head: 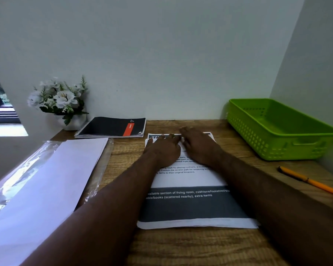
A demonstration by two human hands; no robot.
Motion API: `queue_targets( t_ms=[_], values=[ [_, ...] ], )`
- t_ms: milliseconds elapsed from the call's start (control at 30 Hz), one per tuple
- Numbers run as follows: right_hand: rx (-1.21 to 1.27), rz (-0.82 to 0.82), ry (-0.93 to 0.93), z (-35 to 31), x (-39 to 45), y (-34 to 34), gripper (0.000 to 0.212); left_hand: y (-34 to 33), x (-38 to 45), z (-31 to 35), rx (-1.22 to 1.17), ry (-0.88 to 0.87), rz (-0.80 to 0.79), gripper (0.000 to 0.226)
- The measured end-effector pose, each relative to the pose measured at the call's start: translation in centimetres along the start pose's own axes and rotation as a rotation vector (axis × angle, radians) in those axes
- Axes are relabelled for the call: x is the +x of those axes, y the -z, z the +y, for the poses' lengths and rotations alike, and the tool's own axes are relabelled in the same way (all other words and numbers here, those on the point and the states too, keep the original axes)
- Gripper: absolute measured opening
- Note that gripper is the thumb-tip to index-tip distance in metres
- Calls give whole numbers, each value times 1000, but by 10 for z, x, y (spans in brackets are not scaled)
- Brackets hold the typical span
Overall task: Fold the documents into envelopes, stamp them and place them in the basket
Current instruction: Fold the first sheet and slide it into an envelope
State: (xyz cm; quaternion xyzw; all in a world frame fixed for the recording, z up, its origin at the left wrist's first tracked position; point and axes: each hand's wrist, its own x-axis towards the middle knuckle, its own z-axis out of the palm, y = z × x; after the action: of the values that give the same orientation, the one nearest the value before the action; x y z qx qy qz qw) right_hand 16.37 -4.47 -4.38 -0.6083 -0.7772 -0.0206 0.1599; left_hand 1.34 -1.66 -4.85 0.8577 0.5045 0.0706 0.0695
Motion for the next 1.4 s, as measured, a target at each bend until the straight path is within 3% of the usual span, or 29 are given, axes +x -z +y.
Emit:
queue_targets(
  t_ms=[167, 667, 933, 1133, 1233, 1300, 1400],
  values=[
    [24, -184, -49, 6, 6, -6, 47, 2, -2, 6, 63, 47, 1, 50],
    [-6, -219, -39, 4, 3, -1, 49, 21, -37, -22, 472, 284, 111, 55],
    [23, -200, -3, 2, 2, 4, 48, 20, -18, -23, 100, 154, 219, 44],
    [71, -157, -21, 12, 6, -7, 53, 17, -8, -26, 25, 190, 281, 48],
    [95, -49, -51, 12, 3, -8, 57, 20, -7, -26, -79, 88, 523, 32],
    [103, 187, -40, 12, 3, -1, 52, 23, -8, -19, -87, -48, 739, 25],
    [33, 637, 56, 13, 4, 17, 26, 28, -16, -12, -47, -163, 1009, 18]
  ],
)
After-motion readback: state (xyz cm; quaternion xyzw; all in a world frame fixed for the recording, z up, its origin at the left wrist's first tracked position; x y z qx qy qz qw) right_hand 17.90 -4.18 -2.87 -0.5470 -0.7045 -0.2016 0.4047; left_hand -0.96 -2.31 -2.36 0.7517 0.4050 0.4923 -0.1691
